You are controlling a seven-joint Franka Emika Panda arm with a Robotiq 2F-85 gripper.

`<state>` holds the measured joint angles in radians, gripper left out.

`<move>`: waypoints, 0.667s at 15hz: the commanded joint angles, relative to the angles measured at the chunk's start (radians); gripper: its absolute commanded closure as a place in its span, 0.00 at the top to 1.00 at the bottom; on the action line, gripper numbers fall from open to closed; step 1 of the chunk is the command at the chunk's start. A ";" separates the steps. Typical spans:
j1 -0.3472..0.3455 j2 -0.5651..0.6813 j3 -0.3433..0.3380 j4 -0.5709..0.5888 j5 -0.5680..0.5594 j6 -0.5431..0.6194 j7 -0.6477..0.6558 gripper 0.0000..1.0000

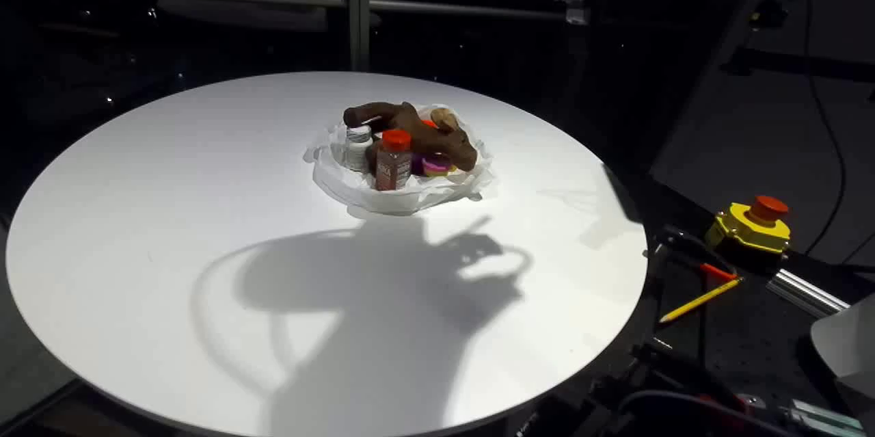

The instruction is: Pick up the object from the plastic and put them on the table

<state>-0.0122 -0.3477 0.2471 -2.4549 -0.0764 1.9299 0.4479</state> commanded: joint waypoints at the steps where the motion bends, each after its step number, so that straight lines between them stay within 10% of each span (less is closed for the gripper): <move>1: 0.025 0.002 -0.023 0.005 -0.008 -0.002 0.007 1.00; 10: 0.025 0.001 -0.023 0.015 -0.008 -0.002 0.007 1.00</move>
<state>-0.0122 -0.3487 0.2471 -2.4410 -0.0764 1.9303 0.4479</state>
